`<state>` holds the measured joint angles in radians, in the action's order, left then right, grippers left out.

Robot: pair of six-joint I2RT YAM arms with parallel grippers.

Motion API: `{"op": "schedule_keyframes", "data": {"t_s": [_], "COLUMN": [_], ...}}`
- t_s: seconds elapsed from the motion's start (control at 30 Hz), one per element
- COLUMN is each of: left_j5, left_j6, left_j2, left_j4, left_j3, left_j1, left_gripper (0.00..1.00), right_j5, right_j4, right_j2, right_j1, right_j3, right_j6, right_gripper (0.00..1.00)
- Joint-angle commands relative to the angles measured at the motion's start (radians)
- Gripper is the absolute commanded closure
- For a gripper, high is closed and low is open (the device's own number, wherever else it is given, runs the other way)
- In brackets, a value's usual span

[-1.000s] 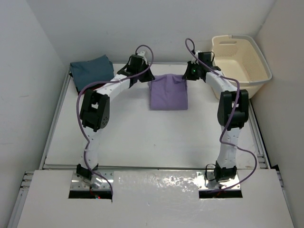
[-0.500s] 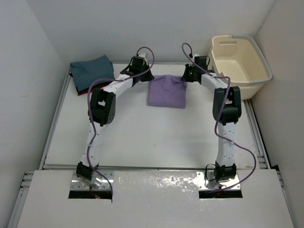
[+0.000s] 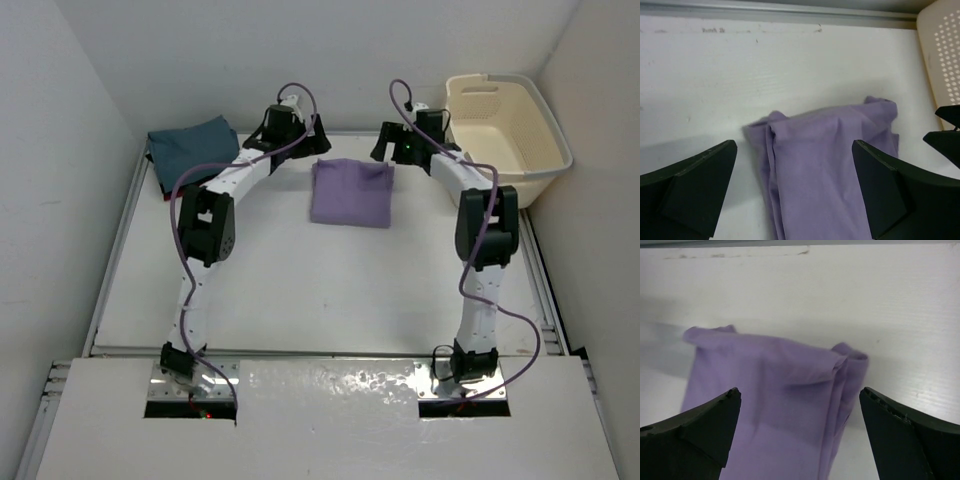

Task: Fold and stack the t-shirts
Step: Fold the long partially folded tshirt into a neat square

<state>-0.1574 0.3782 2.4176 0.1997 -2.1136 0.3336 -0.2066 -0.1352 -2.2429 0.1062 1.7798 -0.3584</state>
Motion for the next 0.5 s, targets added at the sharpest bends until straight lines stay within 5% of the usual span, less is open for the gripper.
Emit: {"op": "schedule_keyframes", "data": {"t_s": [0.0, 0.23, 0.47], "left_j5": [-0.057, -0.220, -0.324], "left_j6": [0.019, 0.065, 0.108], "left_j2": [-0.153, 0.010, 0.130], "left_j4": [-0.097, -0.022, -0.149], "left_j3": [0.107, -0.049, -0.063], "left_j1": [0.010, 0.035, 0.035], "left_gripper": [0.00, 0.00, 0.00], "right_j5": [-0.114, -0.234, -0.280], "right_j4": [0.161, 0.272, 0.313], "right_j2": [0.141, 0.098, -0.038], "right_j1": [0.004, 0.027, 0.032], "right_j3": [-0.123, -0.191, -0.094], "right_j6": [-0.063, -0.206, -0.286], "right_gripper": [0.01, 0.01, 0.01]}}
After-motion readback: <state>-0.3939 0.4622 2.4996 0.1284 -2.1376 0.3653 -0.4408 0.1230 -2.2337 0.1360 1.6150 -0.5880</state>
